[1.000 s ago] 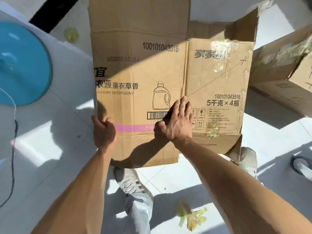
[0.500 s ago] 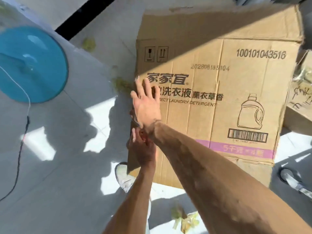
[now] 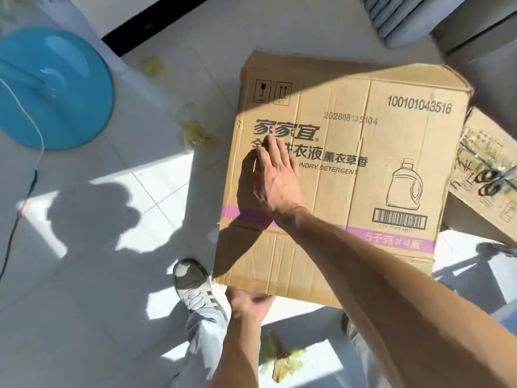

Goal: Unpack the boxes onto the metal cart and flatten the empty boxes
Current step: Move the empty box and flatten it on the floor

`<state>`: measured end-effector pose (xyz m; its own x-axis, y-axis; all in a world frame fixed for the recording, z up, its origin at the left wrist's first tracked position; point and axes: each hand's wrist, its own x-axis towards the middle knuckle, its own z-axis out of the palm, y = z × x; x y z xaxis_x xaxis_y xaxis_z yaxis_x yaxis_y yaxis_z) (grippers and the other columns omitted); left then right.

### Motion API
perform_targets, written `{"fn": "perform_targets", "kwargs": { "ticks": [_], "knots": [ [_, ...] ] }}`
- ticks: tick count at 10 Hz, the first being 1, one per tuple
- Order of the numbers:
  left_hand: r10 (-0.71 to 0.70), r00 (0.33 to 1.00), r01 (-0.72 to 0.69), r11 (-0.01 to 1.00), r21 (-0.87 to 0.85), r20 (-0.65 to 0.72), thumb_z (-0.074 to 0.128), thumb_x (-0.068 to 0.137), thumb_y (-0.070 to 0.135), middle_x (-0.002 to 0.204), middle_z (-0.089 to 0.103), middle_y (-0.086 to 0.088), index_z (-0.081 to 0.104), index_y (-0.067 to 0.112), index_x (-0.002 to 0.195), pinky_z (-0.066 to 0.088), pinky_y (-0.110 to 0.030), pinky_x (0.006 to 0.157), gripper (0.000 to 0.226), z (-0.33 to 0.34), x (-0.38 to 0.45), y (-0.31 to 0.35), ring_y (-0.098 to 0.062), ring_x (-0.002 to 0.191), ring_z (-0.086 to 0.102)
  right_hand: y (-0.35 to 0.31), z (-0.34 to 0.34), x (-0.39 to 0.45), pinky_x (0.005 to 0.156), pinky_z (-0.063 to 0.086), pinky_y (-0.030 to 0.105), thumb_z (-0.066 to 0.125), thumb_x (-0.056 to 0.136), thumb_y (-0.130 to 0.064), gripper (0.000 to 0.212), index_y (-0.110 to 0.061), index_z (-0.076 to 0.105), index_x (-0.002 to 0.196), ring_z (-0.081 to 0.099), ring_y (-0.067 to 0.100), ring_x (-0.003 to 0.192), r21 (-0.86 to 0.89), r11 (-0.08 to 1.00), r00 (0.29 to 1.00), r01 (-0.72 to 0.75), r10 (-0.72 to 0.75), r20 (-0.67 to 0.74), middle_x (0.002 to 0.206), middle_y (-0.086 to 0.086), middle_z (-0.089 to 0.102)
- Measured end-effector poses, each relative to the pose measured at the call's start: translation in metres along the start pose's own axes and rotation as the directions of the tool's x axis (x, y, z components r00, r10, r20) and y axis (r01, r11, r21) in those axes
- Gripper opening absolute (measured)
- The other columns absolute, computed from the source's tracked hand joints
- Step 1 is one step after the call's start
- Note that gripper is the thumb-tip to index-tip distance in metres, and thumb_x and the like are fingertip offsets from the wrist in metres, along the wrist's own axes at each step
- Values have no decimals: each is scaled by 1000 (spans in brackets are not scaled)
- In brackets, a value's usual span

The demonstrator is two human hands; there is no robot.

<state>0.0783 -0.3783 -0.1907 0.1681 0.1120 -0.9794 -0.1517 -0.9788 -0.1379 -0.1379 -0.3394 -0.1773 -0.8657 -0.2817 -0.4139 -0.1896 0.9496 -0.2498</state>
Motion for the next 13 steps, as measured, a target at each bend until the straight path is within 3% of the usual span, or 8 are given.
{"fn": "perform_targets", "kwargs": {
  "ticks": [1, 3, 5, 7, 9, 11, 12, 13],
  "knots": [
    [112, 969, -74, 982, -172, 222, 39, 82, 46, 122, 65, -14, 64, 16, 122, 31, -52, 110, 56, 6, -3, -16, -36, 116, 58, 16, 10, -18, 118, 17, 48, 54, 85, -22, 63, -15, 35, 145, 4, 25, 150, 5, 999, 999, 33, -33, -29, 163, 8, 7],
    [323, 944, -318, 946, -71, 70, 43, 94, 31, 83, 66, -6, 67, 16, 77, 52, -23, 60, 33, -15, 7, 6, -18, 71, 68, 51, 20, -52, 116, 16, 53, 47, 88, -24, 58, -20, 33, 144, 5, 24, 150, -96, 990, 995, 99, -97, 27, 163, 1, 4],
    [487, 837, -512, 858, 40, 250, 34, 97, 9, 91, 72, -20, 70, 1, 103, 60, -44, 70, 37, -11, 0, 66, -33, 83, 72, 62, 18, -63, 116, 15, 54, 46, 88, -27, 61, -19, 31, 146, 5, 24, 150, -130, 989, 998, 68, -66, 19, 163, 1, 6],
    [335, 938, -333, 812, 478, 84, 42, 103, 17, 112, 64, -12, 60, 10, 123, 55, -44, 84, 27, -30, 33, 91, -31, 100, 65, 51, 28, -66, 117, 13, 55, 40, 86, -26, 65, -17, 26, 149, 0, 25, 150, -87, 996, 1000, 17, -18, -5, 163, 2, 3],
    [701, 712, -557, 519, 649, 50, 68, 91, 15, 125, 62, -16, 58, 1, 129, 46, -33, 101, 42, -10, 35, 114, -30, 116, 60, 58, 36, -72, 117, 15, 51, 40, 87, -31, 63, -16, 32, 148, 3, 26, 150, -95, 992, 996, 83, -86, -29, 163, 7, 8],
    [886, 461, -745, 411, 525, -39, 63, 90, 5, 89, 73, -4, 65, -8, 108, 49, -28, 82, 23, 2, 14, 145, -11, 82, 62, 58, 24, -67, 113, 21, 52, 48, 88, -46, 61, -19, 39, 142, 16, 29, 148, -136, 975, 984, 173, -176, -4, 162, 10, 13],
    [902, 395, -555, 387, 736, -176, 44, 99, 13, 130, 55, -28, 54, -8, 128, 40, -43, 100, 37, -3, -7, 162, -39, 119, 53, 56, 19, -70, 115, 15, 52, 44, 90, -55, 67, -23, 30, 147, 7, 29, 149, -97, 995, 1000, -14, 15, 14, 163, 11, 4],
    [931, 305, -419, 320, 850, -200, 35, 101, 14, 130, 52, -33, 52, -14, 127, 37, -46, 101, 42, -13, -16, 169, -44, 121, 50, 75, 21, -75, 117, 7, 52, 37, 91, -64, 76, -28, 12, 153, -4, 28, 150, -19, 939, 939, -343, 343, -12, 163, 9, -6]
  ]
}}
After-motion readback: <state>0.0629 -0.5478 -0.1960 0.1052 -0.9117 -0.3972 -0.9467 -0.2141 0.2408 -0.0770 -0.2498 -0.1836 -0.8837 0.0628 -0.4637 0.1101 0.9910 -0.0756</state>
